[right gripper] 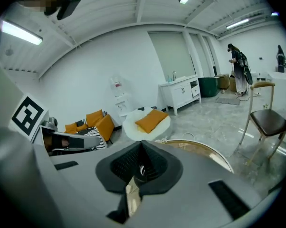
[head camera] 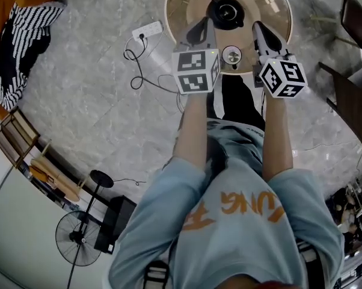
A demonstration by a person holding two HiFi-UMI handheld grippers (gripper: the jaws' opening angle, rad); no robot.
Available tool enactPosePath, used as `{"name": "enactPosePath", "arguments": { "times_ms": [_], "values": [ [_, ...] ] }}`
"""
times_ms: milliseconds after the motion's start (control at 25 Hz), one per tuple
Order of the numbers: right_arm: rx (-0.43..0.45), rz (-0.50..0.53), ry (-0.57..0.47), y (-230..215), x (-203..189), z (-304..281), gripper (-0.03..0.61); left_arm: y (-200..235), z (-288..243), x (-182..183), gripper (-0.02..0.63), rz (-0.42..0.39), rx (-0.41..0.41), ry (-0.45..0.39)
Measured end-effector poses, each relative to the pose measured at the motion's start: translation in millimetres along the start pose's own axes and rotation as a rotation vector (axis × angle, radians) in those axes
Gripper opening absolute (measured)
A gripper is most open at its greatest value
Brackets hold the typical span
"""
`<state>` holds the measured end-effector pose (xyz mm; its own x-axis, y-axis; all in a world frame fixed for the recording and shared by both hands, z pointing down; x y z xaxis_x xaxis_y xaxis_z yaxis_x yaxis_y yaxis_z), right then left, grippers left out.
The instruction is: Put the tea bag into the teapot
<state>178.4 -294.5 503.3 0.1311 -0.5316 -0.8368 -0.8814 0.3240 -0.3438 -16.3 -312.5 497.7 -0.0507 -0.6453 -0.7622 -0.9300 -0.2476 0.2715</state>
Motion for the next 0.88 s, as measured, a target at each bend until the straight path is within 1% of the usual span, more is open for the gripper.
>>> {"name": "enactPosePath", "arguments": {
  "times_ms": [80,200,360,480,720,880],
  "values": [
    [0.006,-0.001,-0.034,13,10,9,0.014,0,13,12,0.025,-0.005,0.002,-0.034],
    [0.004,0.010,-0.074,30,25,21,0.014,-3,33,31,0.025,-0.033,-0.016,-0.088],
    [-0.022,0.083,-0.116,47,53,33,0.012,-8,57,63,0.025,-0.089,-0.054,-0.178],
    [-0.040,0.125,-0.180,62,79,42,0.014,-9,79,91,0.025,-0.138,-0.071,-0.255],
    [-0.079,0.197,-0.288,89,134,68,0.012,-7,125,143,0.025,-0.193,-0.059,-0.381],
    [-0.110,0.228,-0.365,99,165,86,0.012,-13,144,167,0.025,-0.228,-0.072,-0.450]
  ]
}}
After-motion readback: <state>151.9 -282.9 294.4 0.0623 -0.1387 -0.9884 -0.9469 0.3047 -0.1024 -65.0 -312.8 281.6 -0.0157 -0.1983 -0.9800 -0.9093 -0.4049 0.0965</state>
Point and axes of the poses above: the fingertips, and each gripper's own axes: z backward along the fingers, y to its left, x out of its top, the point moved 8 cm from there along z, backward along the fingers, and after that the axes turned 4 degrees about x, right-handed, at the moved point
